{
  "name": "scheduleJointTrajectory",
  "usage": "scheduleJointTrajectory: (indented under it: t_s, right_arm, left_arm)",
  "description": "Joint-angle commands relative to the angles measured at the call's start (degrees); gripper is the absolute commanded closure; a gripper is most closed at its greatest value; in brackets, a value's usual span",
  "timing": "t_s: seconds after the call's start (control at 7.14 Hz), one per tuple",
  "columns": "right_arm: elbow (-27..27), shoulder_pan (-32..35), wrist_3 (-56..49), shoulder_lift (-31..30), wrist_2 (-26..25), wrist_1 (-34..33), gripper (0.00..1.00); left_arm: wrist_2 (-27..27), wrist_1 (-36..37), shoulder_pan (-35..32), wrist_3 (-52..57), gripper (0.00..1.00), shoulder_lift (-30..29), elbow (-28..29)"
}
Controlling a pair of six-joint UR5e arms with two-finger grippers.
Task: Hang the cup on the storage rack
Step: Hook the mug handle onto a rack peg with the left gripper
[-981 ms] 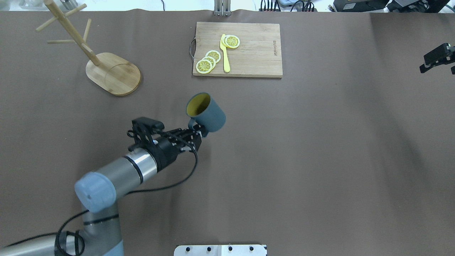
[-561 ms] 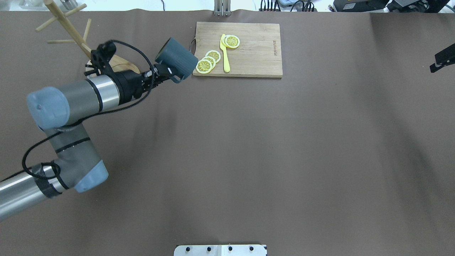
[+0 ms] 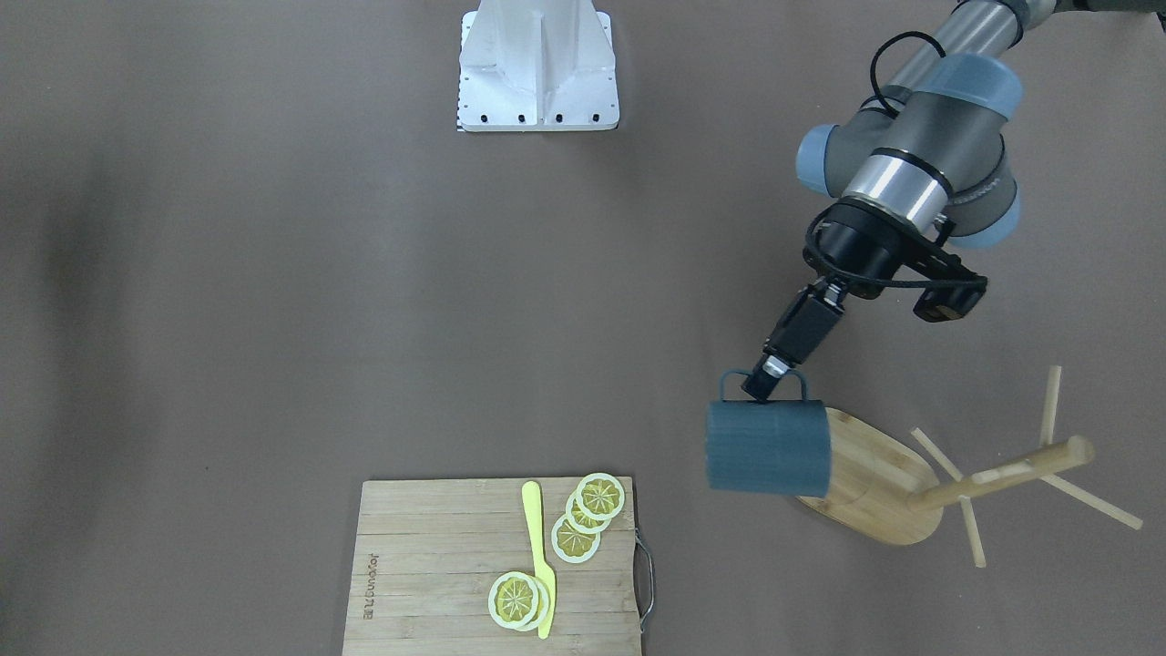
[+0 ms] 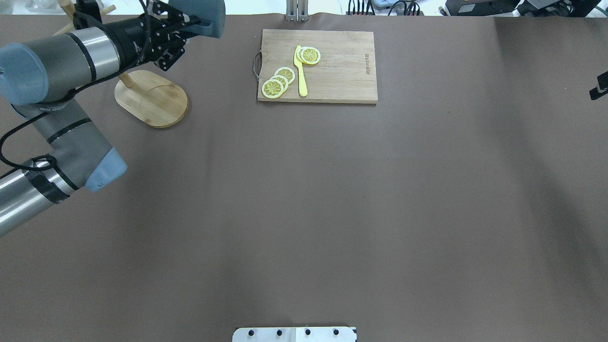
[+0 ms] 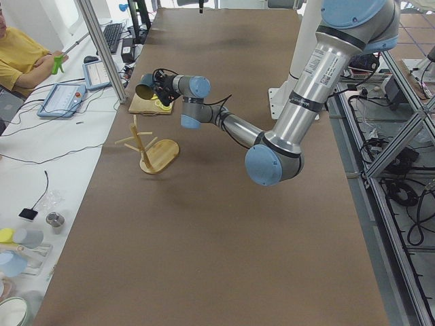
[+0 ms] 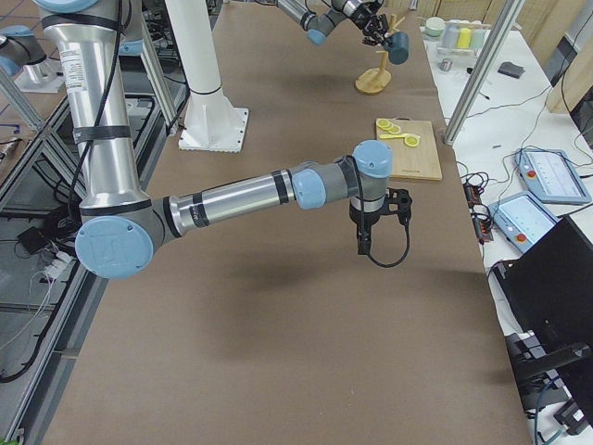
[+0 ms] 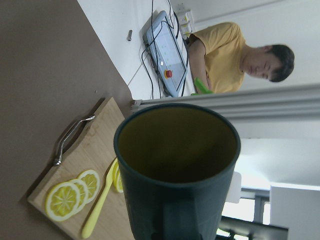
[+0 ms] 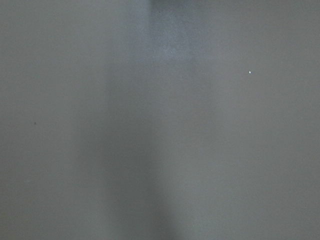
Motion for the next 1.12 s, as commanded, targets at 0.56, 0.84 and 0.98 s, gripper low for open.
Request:
scheduleJointTrajectory:
  t_s: [0.56,0.84,0.98]
  right_arm:
    - [0.62,0.03,0.13,0.0,0.0,0.27,0.0]
    - [1.49,0.03,0.3,0.0,0.09,0.27,0.0]
    - [1.59,0.03,0.48,-0.09,0.0,0.27,0.0]
  left_arm:
    - [11.08,-2.42,-1.26,-26.41,1.0,2.11,2.37]
    - [10.64,-2.5,-1.7,-29.78,1.0,5.0,2.28]
    - [10.11,-2.77,-2.05,-29.87,1.0,5.37,2.28]
